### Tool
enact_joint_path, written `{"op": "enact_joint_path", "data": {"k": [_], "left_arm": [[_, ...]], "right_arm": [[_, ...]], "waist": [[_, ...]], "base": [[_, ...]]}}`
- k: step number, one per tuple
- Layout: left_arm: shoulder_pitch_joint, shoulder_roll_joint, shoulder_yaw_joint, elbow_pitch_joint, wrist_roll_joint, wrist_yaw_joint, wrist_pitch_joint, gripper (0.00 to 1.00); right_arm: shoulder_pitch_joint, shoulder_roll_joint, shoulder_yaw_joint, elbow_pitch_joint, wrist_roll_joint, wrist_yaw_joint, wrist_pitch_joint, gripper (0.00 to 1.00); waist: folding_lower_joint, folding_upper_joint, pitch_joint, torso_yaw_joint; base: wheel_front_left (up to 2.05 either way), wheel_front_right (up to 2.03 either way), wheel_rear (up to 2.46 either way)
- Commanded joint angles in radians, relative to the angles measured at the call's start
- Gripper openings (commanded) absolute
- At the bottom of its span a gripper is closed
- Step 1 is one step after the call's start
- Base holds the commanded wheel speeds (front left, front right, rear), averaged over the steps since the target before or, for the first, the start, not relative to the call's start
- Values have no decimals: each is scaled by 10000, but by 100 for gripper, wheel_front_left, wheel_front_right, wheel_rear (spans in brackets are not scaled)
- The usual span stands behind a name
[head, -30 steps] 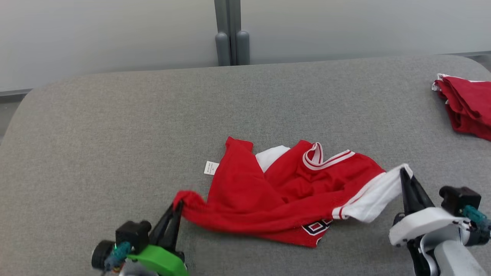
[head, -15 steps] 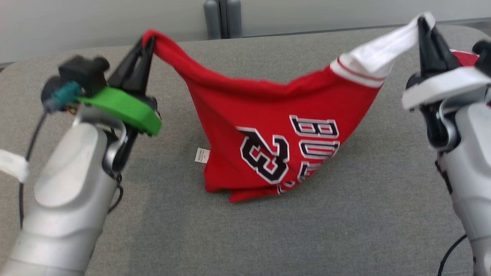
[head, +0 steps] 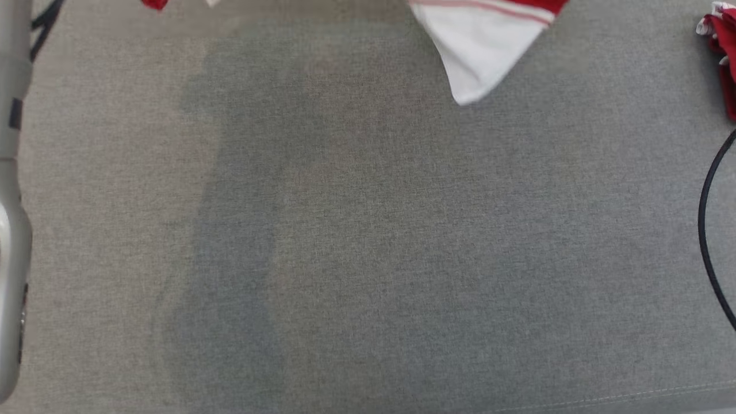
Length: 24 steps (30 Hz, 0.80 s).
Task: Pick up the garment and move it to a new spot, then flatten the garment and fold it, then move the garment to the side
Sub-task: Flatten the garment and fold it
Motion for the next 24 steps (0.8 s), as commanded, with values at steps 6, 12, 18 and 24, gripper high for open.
{"op": "enact_joint_path", "data": {"k": [6,12,18,24], "left_arm": [[-1254,-115,-264,979,-184,7,-495,0],[-903,107,-673,1591,-702,7,-753,0],[-119,282,-1240,1554,-1227,7,-1210,0],[1679,662,-1684,753,-1858,7,-1756,0]], "right_arm": [[-1461,254,307,1094,-183,-16,-497,0],[-1305,384,938,1488,283,-16,-742,0],[-415,365,1516,1216,869,-16,-912,0],[1517,133,1923,53,1550,-16,-959,0]], "waist": [[-1,0,705,-330],[-1,0,1087,-381],[-1,0,1240,-458],[-1,0,846,-557]], "base": [[0,0,0],[0,0,0],[0,0,0],[0,0,0]]}}
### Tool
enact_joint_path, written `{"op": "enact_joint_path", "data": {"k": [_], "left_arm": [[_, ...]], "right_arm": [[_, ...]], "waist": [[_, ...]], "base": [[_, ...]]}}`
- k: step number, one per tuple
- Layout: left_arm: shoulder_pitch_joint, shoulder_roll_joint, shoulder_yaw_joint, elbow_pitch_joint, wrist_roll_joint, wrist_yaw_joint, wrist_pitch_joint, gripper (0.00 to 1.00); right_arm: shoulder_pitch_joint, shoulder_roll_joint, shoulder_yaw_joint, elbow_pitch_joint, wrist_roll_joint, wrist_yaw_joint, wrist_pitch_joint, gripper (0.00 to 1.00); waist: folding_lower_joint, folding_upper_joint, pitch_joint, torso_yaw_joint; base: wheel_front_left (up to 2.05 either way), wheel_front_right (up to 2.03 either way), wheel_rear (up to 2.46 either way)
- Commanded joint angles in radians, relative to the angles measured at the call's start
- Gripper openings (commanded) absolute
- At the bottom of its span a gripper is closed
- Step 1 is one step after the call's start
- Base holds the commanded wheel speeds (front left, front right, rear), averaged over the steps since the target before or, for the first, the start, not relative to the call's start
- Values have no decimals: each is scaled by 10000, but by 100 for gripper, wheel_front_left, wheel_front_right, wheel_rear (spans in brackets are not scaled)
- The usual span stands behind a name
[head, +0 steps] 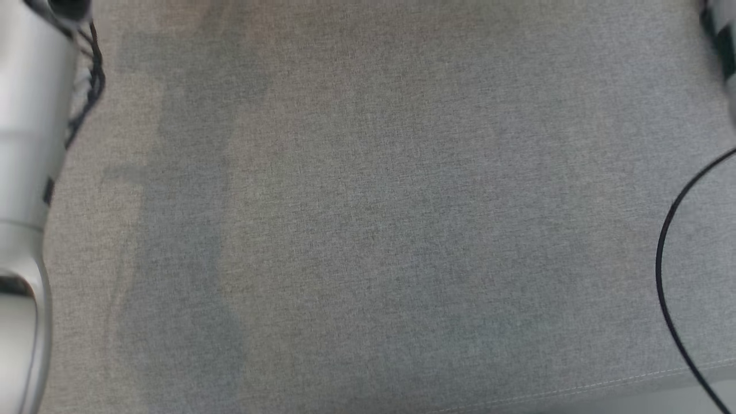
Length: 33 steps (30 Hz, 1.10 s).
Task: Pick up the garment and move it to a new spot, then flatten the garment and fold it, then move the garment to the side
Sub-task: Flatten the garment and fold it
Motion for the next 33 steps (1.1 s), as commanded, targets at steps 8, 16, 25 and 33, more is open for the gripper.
{"op": "enact_joint_path", "data": {"k": [8,16,25,33], "left_arm": [[3686,436,795,-1760,-339,159,-251,0],[7741,93,2117,-4329,304,776,-249,0],[11255,-481,2649,-5673,763,1097,-251,0],[13545,-903,3135,-6054,1067,1226,-252,0]], "right_arm": [[4189,-444,-123,-2816,599,-16,-44,0],[8355,-529,-1037,-5397,757,-15,-42,0],[12353,104,-2195,-7372,379,-15,542,0],[15031,869,-3080,-8466,-172,-16,1303,0]], "waist": [[-1,0,-992,-56],[-1,0,-1725,43],[-1,0,-2554,116],[-1,0,-3253,191]], "base": [[0,0,0],[0,0,0],[0,0,0],[0,0,0]]}}
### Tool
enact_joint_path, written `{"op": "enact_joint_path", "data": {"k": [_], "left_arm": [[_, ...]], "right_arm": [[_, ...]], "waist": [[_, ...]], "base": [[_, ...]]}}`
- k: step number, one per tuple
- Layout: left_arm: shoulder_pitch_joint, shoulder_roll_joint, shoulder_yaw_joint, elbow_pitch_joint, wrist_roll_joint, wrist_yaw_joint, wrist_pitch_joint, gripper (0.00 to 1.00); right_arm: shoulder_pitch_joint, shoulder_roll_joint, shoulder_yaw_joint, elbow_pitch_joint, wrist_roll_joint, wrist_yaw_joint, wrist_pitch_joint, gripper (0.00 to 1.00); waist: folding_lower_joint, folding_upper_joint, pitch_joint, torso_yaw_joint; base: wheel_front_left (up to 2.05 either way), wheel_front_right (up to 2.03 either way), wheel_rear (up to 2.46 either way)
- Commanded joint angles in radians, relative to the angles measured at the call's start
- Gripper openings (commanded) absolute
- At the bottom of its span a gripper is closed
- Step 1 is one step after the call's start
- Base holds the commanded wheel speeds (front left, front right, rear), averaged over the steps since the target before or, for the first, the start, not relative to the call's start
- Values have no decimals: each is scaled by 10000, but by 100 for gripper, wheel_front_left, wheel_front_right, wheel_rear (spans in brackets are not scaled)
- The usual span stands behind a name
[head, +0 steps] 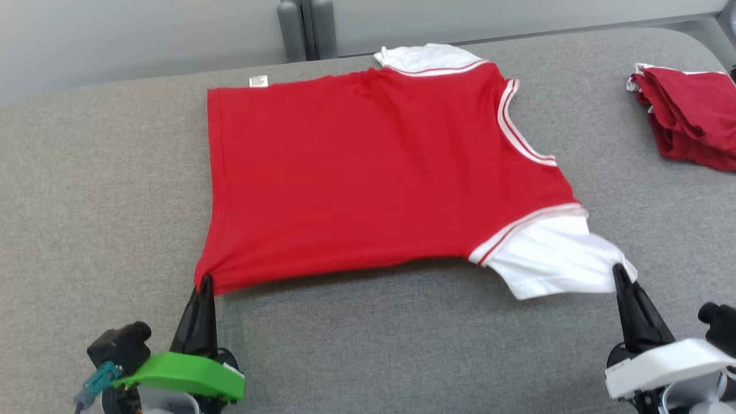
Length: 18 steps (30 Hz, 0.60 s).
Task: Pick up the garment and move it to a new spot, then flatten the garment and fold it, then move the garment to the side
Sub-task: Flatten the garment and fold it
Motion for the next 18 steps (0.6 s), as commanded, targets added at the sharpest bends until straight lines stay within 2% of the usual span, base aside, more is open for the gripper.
{"op": "enact_joint_path", "data": {"k": [1,11,18], "left_arm": [[418,-49,88,-104,130,42,-27,0],[1453,-274,168,-183,467,-113,-28,0],[1450,-315,258,2,736,-223,-28,0]], "right_arm": [[405,68,-135,-210,-181,-16,95,0],[2761,1021,-492,-1491,-783,-16,755,0],[2860,1254,-655,-1730,-823,-16,904,0]], "waist": [[1,-1,-293,85],[1,-1,-401,448],[1,-1,-398,409]], "base": [[0,0,0],[0,0,0],[0,0,0]]}}
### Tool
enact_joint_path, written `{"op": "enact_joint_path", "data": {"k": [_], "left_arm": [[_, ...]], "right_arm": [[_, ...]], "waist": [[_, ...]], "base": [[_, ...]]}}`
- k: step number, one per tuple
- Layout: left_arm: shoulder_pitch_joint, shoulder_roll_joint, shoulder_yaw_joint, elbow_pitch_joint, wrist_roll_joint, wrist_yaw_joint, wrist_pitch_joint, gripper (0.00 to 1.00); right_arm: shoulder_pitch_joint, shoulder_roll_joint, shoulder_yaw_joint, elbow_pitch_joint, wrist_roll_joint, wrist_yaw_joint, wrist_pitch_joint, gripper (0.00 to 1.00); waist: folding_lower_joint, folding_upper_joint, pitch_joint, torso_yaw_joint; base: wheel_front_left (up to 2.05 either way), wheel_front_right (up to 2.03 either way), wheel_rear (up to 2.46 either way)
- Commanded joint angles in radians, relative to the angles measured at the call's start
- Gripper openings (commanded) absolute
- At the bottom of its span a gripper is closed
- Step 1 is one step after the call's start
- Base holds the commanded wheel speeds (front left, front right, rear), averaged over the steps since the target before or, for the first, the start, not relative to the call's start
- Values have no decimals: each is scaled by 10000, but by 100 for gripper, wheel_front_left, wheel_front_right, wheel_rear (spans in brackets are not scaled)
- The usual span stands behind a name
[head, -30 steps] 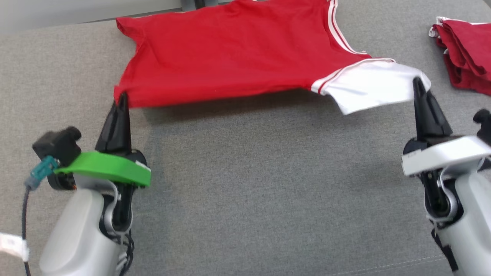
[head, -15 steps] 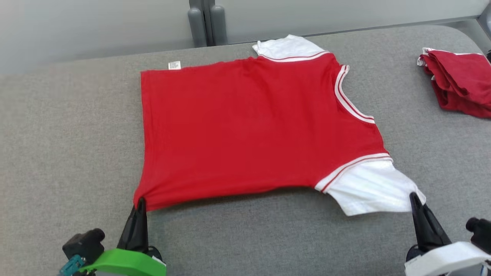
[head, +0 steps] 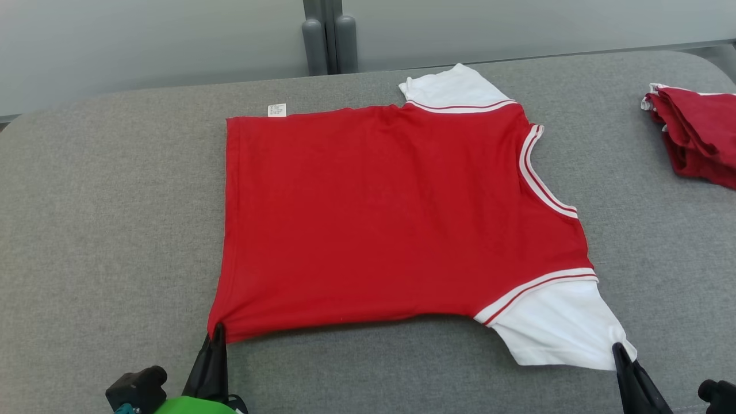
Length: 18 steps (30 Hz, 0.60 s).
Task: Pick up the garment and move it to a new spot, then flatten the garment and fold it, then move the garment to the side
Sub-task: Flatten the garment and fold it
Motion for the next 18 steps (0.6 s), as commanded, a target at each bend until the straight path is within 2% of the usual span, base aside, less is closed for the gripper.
{"op": "enact_joint_path", "data": {"k": [1,8,18], "left_arm": [[16,61,39,41,173,-64,-26,0],[-542,146,-85,196,430,-198,-26,0],[-1452,228,-298,298,605,-207,233,0]], "right_arm": [[-225,26,-68,-47,15,-16,21,0],[-1449,-363,158,383,-98,-17,111,0],[-3901,-1141,447,1799,33,-15,234,0]], "waist": [[1,-1,1,-24],[1,-1,-11,-106],[1,-1,215,33]], "base": [[0,0,0],[0,0,0],[0,0,0]]}}
